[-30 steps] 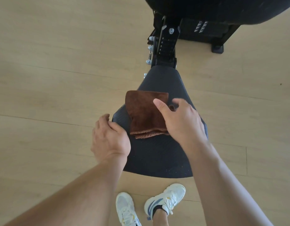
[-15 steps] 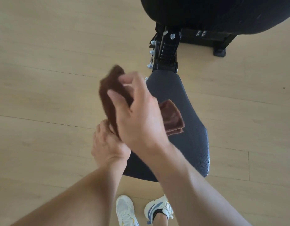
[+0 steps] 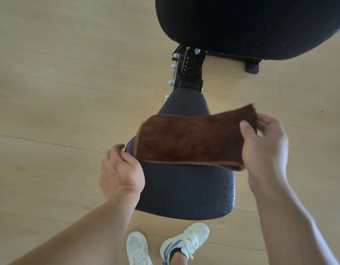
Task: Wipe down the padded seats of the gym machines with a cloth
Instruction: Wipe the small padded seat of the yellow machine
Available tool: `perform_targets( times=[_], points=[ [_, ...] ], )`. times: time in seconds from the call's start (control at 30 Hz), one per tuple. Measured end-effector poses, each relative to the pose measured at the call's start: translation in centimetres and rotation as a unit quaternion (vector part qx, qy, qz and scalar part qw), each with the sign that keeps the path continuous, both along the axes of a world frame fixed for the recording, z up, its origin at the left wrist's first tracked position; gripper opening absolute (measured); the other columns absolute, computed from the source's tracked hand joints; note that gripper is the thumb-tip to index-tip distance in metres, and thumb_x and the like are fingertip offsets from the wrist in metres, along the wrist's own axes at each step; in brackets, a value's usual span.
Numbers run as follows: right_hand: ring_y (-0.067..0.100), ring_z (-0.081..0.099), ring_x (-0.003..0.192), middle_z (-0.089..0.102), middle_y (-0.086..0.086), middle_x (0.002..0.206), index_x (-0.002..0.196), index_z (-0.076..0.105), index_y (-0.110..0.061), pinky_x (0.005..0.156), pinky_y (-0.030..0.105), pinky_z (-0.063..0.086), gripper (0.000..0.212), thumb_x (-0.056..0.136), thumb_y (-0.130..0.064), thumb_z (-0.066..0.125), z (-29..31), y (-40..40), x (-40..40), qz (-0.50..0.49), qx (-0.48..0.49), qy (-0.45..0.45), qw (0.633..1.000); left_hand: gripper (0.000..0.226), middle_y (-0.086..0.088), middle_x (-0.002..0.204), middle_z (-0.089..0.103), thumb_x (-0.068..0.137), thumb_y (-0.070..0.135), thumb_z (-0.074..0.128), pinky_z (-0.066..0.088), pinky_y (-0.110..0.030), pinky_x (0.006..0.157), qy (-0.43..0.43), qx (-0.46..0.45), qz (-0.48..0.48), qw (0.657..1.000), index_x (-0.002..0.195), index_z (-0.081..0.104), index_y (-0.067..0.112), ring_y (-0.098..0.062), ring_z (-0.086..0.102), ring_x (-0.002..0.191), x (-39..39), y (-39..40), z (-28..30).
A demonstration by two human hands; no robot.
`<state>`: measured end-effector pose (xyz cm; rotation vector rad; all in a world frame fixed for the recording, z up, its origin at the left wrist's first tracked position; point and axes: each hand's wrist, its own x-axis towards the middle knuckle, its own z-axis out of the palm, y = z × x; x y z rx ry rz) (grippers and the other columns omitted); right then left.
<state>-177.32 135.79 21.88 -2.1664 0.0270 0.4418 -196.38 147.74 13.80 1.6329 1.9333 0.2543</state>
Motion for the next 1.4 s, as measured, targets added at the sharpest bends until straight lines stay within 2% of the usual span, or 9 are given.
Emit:
perform_targets(
  times=[0.1,0.2,0.3,0.67,0.83,1.03,1.1,1.2,1.4],
  points=[
    [0.027,0.021,0.153,0.022,0.003,0.168,0.158,0.031,-0.024,0.124,0.047,0.022,0.078,0.093,-0.052,0.063,-2.0,-0.9,-0.3,0.139,-0.235,-0.058,0.960,0.035,-0.004,0.123,0.063,0.098,0.020,0.034,0.040,-0.045,0.086,-0.012,-0.004,0.005,1.000,0.119,0.061,0.022,-0.033,0.055,0.113,-0.1,0.0,-0.2],
    [0.031,0.012,0.156,0.007,0.006,0.172,0.164,0.009,-0.022,0.126,0.051,0.012,0.105,0.085,-0.084,0.041,-4.1,1.5,-3.1,0.270,-0.307,0.013,0.912,0.035,-0.003,0.123,0.063,0.098,0.020,0.034,0.040,-0.045,0.086,-0.009,-0.007,0.006,1.000,0.119,0.061,0.022,-0.033,0.055,0.113,-0.2,0.0,-0.2],
    [0.038,0.009,0.156,-0.001,0.014,0.171,0.162,-0.009,-0.015,0.124,0.058,0.011,0.117,0.081,-0.092,0.025,-6.2,4.0,-4.5,0.287,-0.363,-0.001,0.886,0.035,-0.002,0.122,0.063,0.098,0.019,0.034,0.038,-0.043,0.084,-0.005,-0.007,0.012,1.000,0.119,0.061,0.022,-0.032,0.055,0.112,-0.3,0.0,-0.3],
    [0.039,0.054,0.128,0.046,0.010,0.150,0.160,0.022,-0.021,0.098,0.048,0.041,0.063,0.107,-0.054,0.025,-8.9,12.0,2.5,0.250,-0.261,-0.056,0.931,0.036,0.004,0.122,0.063,0.098,0.021,0.032,0.030,-0.034,0.083,0.026,-0.010,0.003,1.000,0.119,0.060,0.025,-0.026,0.054,0.111,-0.9,-0.4,-0.8],
    [0.036,0.048,0.138,0.043,0.007,0.158,0.163,0.009,-0.031,0.105,0.047,0.040,0.083,0.097,-0.072,0.038,-7.6,9.6,4.0,0.310,-0.240,0.006,0.920,0.037,0.003,0.125,0.062,0.098,0.022,0.031,0.035,-0.038,0.085,0.019,-0.007,-0.006,1.000,0.121,0.060,0.023,-0.027,0.055,0.113,-0.3,0.2,-0.8],
    [0.037,0.056,0.129,0.053,0.001,0.151,0.158,0.003,-0.052,0.097,0.043,0.044,0.074,0.101,-0.049,0.050,-4.0,-1.7,0.6,0.379,-0.340,0.050,0.859,0.036,-0.001,0.124,0.063,0.099,0.020,0.032,0.036,-0.041,0.085,0.010,-0.014,-0.006,1.000,0.120,0.061,0.021,-0.031,0.055,0.112,-0.4,0.2,-0.5],
    [0.031,0.051,0.137,0.046,-0.008,0.156,0.157,0.001,-0.054,0.107,0.045,0.044,0.085,0.091,-0.058,0.056,-4.1,-4.1,-0.6,0.356,-0.296,0.102,0.880,0.035,-0.002,0.124,0.063,0.099,0.019,0.033,0.034,-0.039,0.084,0.008,-0.015,-0.006,1.000,0.120,0.061,0.020,-0.031,0.055,0.112,-0.4,0.2,-0.6],
    [0.029,0.038,0.146,0.033,-0.003,0.162,0.161,0.003,-0.041,0.115,0.048,0.036,0.098,0.084,-0.075,0.053,-5.8,-3.3,-2.3,0.251,-0.257,0.122,0.925,0.036,-0.002,0.124,0.062,0.099,0.020,0.032,0.034,-0.039,0.084,0.015,-0.020,-0.003,1.000,0.120,0.060,0.021,-0.031,0.054,0.113,-0.4,0.2,-0.6],
    [0.039,0.057,0.125,0.060,0.016,0.137,0.136,0.046,-0.011,0.098,0.046,0.043,0.080,0.094,-0.078,0.030,-7.1,4.5,-0.4,0.230,-0.310,-0.028,0.922,0.035,-0.002,0.120,0.064,0.097,0.022,0.030,0.036,-0.041,0.085,0.016,-0.017,-0.016,1.000,0.116,0.060,0.021,-0.032,0.055,0.109,-0.4,0.4,-0.7]
  ],
)
